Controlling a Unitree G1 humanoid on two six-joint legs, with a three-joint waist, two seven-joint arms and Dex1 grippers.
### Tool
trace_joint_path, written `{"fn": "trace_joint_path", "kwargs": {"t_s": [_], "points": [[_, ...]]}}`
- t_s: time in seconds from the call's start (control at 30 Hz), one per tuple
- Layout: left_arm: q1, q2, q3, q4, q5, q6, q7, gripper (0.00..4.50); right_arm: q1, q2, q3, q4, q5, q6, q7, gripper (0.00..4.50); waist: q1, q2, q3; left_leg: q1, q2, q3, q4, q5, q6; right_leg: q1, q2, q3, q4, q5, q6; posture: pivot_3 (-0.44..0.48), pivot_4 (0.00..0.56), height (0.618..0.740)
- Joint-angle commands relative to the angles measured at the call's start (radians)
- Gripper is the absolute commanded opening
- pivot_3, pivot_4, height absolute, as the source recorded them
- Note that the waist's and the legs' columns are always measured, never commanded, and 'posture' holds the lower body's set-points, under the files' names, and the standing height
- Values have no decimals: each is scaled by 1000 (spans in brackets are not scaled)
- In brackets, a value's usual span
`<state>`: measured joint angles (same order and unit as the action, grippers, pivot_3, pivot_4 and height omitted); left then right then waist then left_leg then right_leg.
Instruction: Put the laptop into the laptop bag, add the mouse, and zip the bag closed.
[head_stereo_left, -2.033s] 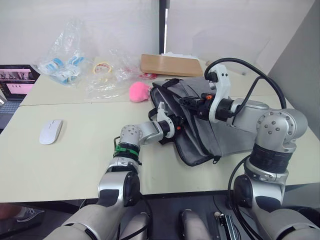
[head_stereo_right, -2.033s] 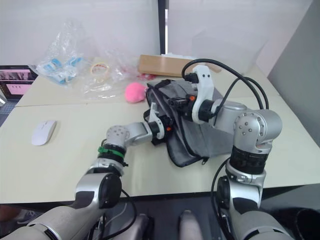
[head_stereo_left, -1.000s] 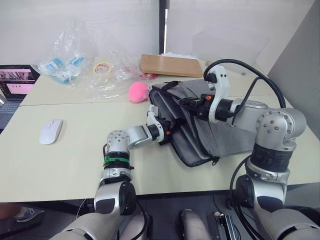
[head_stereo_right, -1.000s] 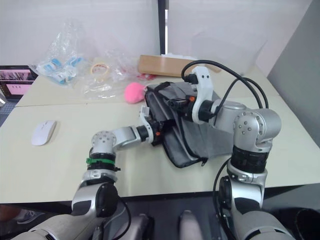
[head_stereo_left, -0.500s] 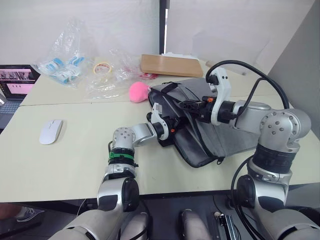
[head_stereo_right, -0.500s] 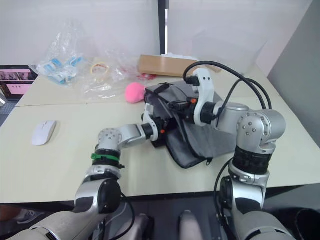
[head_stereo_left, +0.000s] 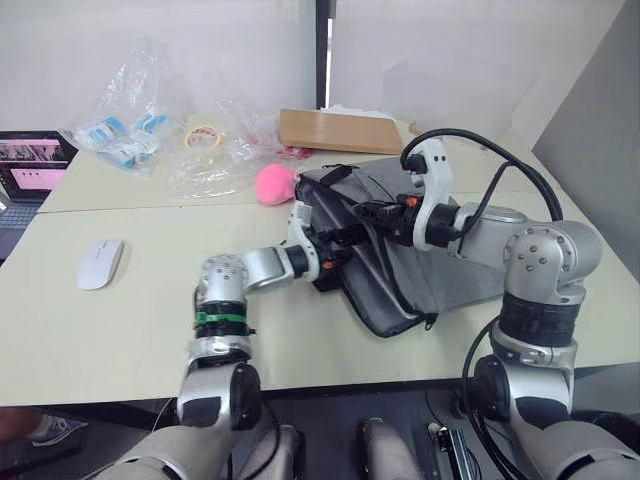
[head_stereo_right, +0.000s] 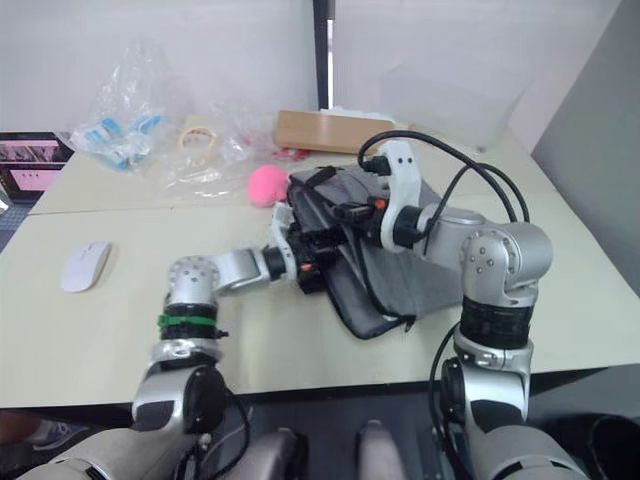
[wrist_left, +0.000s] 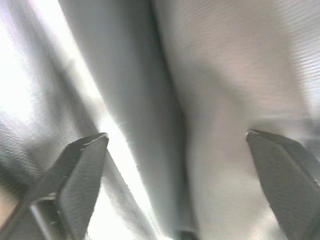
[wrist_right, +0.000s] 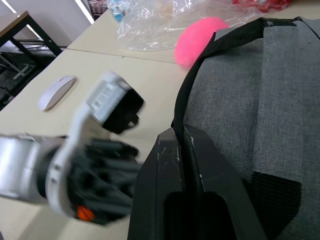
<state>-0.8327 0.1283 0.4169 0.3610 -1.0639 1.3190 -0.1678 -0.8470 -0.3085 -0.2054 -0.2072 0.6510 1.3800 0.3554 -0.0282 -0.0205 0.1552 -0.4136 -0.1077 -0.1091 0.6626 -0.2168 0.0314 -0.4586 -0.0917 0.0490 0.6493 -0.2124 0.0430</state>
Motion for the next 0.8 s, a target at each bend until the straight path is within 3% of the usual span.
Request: {"fn": "trace_joint_path", "kwargs": {"t_s": [0.03, 0.23, 0.37, 0.57, 0.67, 0.8], "points": [[-21, 105, 33, -61, -61, 80, -76, 4472, 3, -22, 1, -25, 6, -46, 15, 0, 0, 0, 0, 1, 0, 0, 0, 0, 0, 0, 0, 0, 0, 0, 0, 0, 150, 740], [41, 250, -7, -137, -60, 144, -192, 4472, 22, -35, 28, -26, 8, -72, 29, 0, 8, 0, 0, 2, -1, 0, 0, 0, 0, 2, 0, 0, 0, 1, 0, 0, 150, 740], [181, 345, -5, -297, -68, 138, -271, 4472, 46, -48, 87, -38, -14, -120, 44, 0, 3, 0, 0, 2, 0, 0, 0, 0, 0, 2, 0, 0, -1, 1, 0, 0, 150, 740], [443, 390, 15, -580, 12, -118, -369, 4472, 91, -57, 161, -45, -51, -205, 61, 0, -2, 0, 0, 3, 1, 0, -2, 0, 0, 2, -1, 0, -2, 1, 0, 0, 150, 740], [553, 414, 21, -637, 73, -225, -390, 4472, 112, -41, 198, -39, -76, -243, 58, 0, 5, 0, 0, 5, 1, 0, -2, -1, 1, 3, 0, 0, -3, 2, -2, 0, 150, 740], [624, 439, 49, -645, 123, -259, -315, 4472, 135, -34, 260, -33, -118, -299, 66, 0, 10, 0, 0, 7, 3, 0, -2, -1, 1, 4, 2, 0, -3, 2, -3, 0, 150, 740]]}}
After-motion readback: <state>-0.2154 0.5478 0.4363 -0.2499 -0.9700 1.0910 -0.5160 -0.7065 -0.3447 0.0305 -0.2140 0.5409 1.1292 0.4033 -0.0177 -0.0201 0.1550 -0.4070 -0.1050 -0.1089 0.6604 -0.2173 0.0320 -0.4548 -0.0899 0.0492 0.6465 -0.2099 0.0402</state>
